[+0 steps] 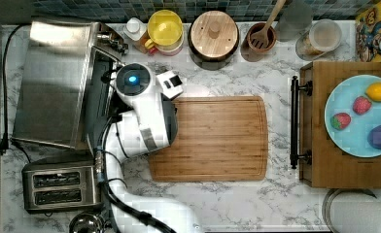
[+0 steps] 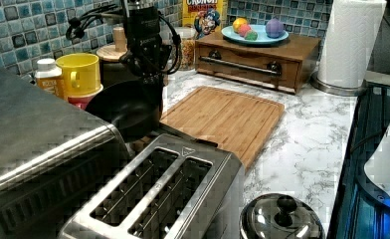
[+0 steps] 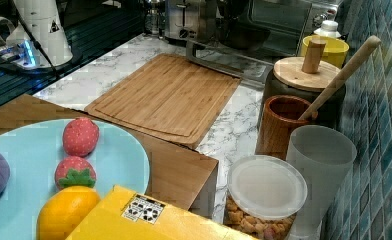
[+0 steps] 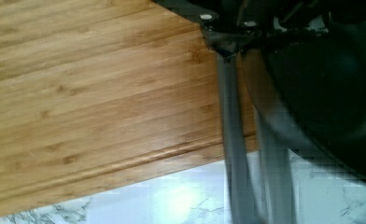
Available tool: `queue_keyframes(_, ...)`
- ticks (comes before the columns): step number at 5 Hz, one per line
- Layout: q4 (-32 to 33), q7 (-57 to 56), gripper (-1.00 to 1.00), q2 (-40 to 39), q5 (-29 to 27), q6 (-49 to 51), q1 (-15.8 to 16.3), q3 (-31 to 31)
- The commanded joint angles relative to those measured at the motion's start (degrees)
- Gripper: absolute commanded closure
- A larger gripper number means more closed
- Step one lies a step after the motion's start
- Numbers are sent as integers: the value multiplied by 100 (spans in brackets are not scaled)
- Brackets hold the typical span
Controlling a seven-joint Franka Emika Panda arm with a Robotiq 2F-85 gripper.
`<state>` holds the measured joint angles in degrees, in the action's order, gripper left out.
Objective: Put the bowl in the oven.
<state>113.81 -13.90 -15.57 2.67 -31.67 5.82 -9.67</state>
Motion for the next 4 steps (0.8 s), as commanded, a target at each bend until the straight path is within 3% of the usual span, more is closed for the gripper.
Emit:
queue_keyframes(1,-1162,656,100,-263,136,-306,504,-390)
queue_keyframes(2,-1420,1147,100,-564,-72,-477,610,-365)
queue_keyframes(3,-1648,1288,100,-889,-545,-482,515,-439)
queue_keyframes(4,-1398,1420,100,-915,-1008,-985,329,-608)
